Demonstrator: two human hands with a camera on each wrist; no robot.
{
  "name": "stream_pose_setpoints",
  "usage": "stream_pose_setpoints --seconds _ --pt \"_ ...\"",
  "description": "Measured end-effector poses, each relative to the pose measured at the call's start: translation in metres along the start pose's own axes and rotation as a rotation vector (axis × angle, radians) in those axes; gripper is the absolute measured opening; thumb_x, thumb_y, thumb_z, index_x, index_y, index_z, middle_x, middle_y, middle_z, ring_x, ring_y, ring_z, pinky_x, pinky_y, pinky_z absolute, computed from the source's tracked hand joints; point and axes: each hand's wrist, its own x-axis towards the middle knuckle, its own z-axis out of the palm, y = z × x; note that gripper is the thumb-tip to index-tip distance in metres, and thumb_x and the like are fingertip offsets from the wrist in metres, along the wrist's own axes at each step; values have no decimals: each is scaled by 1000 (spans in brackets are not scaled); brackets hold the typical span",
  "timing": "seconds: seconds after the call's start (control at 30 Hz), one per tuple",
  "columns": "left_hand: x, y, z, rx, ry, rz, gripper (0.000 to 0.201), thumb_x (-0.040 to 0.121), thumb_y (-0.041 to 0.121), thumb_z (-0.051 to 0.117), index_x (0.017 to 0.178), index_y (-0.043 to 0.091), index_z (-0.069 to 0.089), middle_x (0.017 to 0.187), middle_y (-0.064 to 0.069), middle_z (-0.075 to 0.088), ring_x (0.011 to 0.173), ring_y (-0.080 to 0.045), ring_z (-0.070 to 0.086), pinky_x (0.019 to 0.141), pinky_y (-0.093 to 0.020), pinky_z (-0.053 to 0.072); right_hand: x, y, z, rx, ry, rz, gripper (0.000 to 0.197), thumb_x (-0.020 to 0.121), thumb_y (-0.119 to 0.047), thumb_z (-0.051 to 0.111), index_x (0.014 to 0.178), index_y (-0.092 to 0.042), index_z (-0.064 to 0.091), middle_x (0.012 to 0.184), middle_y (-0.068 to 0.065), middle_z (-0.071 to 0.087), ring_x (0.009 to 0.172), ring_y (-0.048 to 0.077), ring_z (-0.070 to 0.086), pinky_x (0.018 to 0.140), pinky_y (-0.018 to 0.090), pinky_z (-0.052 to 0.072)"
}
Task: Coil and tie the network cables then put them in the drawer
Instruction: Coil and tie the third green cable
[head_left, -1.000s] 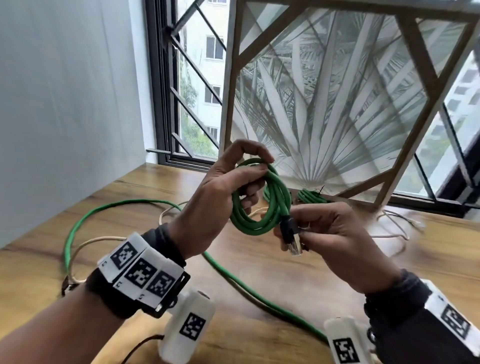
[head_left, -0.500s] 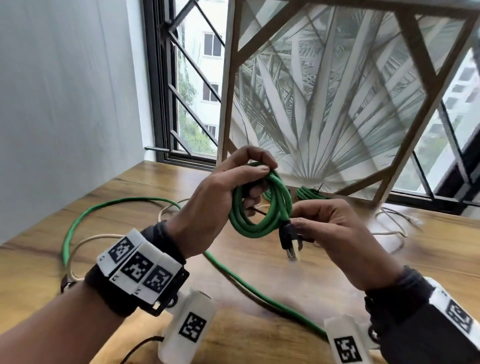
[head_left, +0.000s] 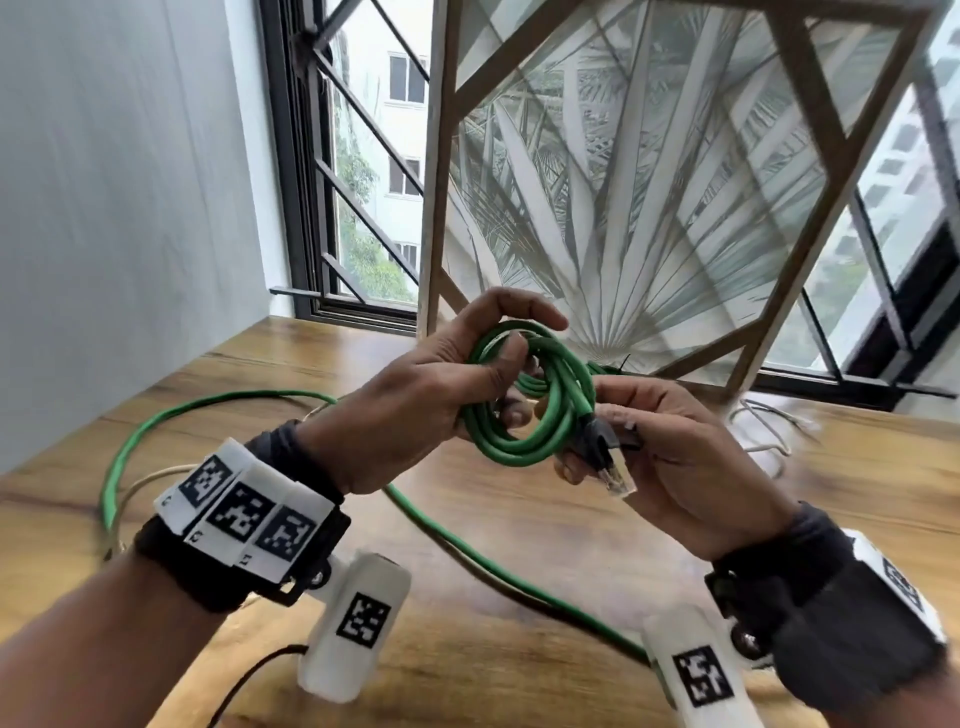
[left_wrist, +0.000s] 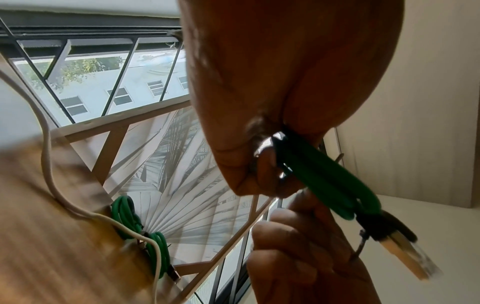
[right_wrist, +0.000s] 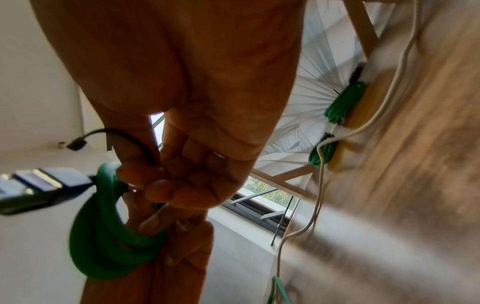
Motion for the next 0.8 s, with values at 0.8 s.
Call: stream_pose_setpoints --seconds 0.8 --pt "0 3 7 202 125 137 8 92 10 69 98 8 73 84 -2 70 61 -15 53 54 -18 44 0 -1 13 107 72 125 24 92 -10 62 115 -2 59 86 19 62 63 24 61 63 35 54"
